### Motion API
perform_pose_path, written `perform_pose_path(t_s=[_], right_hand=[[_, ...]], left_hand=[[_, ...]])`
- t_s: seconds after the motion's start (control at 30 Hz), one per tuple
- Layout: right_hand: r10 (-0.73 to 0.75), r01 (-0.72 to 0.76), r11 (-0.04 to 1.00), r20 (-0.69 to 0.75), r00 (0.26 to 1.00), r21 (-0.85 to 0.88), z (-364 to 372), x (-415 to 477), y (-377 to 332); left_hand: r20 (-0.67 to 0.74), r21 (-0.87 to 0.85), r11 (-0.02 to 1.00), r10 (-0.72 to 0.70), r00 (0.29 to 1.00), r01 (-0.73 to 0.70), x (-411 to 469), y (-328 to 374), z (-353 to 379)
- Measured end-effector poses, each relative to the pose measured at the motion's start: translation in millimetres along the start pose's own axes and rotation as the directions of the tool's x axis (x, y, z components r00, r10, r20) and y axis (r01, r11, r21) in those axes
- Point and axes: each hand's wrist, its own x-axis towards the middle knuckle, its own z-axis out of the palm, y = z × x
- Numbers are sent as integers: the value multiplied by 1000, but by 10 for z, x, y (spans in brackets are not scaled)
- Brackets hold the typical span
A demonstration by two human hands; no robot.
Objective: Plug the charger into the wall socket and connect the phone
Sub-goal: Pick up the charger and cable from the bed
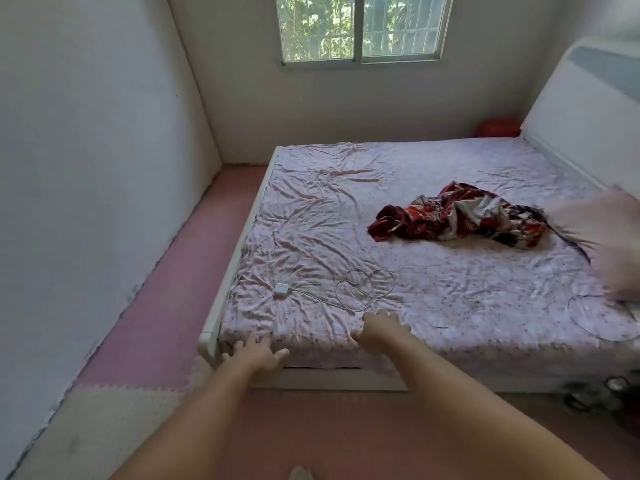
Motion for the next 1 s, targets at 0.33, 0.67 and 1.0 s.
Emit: perform_pose_path(t_s=[0.33,0.67,1.0], right_hand=[[78,-72,995,78,994,-71,-215,823,-479],[131,-127,989,60,990,-74,-492,1331,-1016],[94,-85,991,90,991,-101,-732,1976,-997]], left_hand=[[37,27,998,62,997,-63,1002,-170,-635],[109,28,994,104,989,-107,1647,-375,-1089],[121,47,996,76,990,-82,2158,-224,-1326]])
